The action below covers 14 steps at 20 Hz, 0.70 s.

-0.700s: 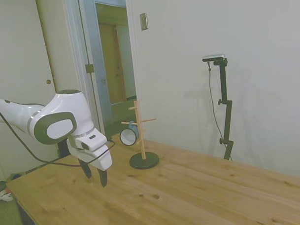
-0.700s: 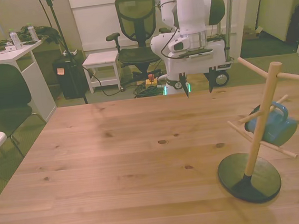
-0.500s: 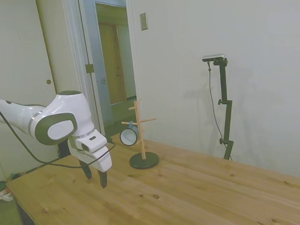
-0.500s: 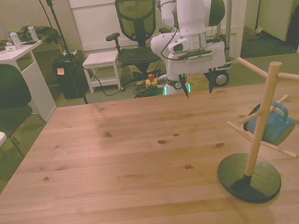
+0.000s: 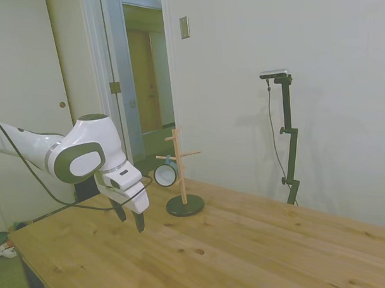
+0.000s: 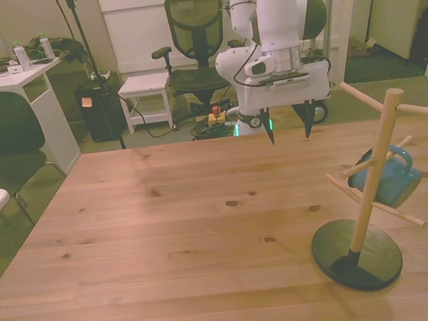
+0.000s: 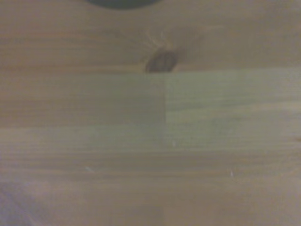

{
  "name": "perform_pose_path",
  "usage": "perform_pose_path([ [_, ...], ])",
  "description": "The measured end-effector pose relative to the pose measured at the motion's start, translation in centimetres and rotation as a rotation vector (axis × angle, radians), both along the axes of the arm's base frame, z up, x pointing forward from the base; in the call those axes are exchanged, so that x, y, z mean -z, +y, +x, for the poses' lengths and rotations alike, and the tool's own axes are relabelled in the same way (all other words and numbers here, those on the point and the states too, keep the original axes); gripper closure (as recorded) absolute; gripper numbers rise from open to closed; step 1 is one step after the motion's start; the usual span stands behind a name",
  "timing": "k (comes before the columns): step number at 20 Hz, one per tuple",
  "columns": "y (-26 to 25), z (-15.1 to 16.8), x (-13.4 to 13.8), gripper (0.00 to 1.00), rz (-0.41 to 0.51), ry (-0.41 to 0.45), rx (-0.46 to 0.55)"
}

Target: Unload the mug

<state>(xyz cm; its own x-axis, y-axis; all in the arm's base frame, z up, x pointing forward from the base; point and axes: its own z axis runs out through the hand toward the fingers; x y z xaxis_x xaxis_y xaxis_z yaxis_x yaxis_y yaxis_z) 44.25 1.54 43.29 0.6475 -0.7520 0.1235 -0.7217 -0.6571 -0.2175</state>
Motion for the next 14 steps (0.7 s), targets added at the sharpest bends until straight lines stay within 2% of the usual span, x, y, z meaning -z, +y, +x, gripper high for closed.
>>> perform_pose_path([
  [6, 1.1, 3.9, -0.9, 0.00, -0.009, -0.132, -0.019],
  [14, 3.2, 7.8, -0.7, 0.00, -0.050, -0.284, -0.092],
])
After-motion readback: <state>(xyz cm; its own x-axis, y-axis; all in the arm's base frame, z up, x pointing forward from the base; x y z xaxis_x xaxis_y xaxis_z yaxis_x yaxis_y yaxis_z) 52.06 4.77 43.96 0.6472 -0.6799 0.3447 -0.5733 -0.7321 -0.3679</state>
